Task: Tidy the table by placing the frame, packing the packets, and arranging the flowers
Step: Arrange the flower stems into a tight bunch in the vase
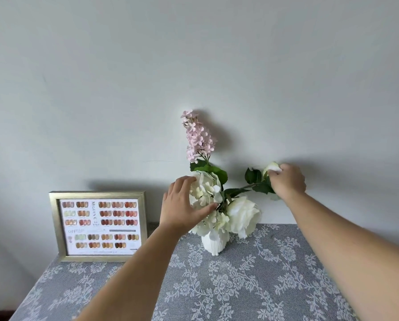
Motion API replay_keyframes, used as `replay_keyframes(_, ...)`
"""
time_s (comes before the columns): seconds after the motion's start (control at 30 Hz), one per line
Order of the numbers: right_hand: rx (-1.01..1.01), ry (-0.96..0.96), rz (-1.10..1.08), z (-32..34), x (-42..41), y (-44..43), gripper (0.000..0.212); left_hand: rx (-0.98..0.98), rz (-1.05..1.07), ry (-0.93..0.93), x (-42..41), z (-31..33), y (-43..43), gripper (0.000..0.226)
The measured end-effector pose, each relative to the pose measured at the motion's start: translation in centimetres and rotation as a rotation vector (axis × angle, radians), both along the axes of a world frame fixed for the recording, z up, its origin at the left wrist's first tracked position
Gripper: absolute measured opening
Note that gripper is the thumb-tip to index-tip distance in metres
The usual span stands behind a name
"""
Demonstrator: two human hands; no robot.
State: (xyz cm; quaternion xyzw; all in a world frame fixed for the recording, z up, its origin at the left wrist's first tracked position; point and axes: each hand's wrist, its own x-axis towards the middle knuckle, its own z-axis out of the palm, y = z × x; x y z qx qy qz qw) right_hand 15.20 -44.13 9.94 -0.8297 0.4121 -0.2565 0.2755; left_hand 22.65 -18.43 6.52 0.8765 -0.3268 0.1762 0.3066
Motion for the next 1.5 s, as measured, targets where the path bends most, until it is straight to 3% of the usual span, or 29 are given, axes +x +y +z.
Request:
replay_keyframes(0.2, -0.045, -0.198, 0.189, 3.1, -1.3, 1.6, 0.027, 0.168, 0.048, 0.025, -0.8, 0.6, 0.3, 0.099)
replay_keyframes(0.27, -0.063, -0.255, 0.281, 4.0, -1.9, 2.5, 0.022, 0.226, 0.066, 0.070, -1.2, 0.8, 0.5, 0.102)
replay_keyframes(0.63, -0.272, -0.170, 0.539, 4.7, -4.0, 8.8, 0.009, 0.361, 0.097, 0.219, -2.4, 1.7, 1.6, 0.107)
replay_keyframes(1.07, -0.479, 0.121, 0.572, 0.8, -1.7, 11.3, 0.025, 0.309, 0.058, 0.202, -2.3, 1.2, 1.8, 0.097)
replay_keyframes(1.23, -0.488, 0.140, 0.584, -0.3, -1.4, 11.5, 0.043, 0.288, 0.065, 0.181, -2.4, 1.1, 2.0, 0.094)
replay_keyframes(1.4, -0.387, -0.002, 0.617, 0.2, -1.9, 11.0, 0.021, 0.258, 0.088, 0.182, -2.6, 1.5, 2.4, 0.095)
replay_keyframes(1.5, -0.297, -0.147, 0.584, 1.0, -3.0, 9.9, 0.035, 0.187, 0.077, 0.197, -2.5, 1.7, 2.9, 0.100)
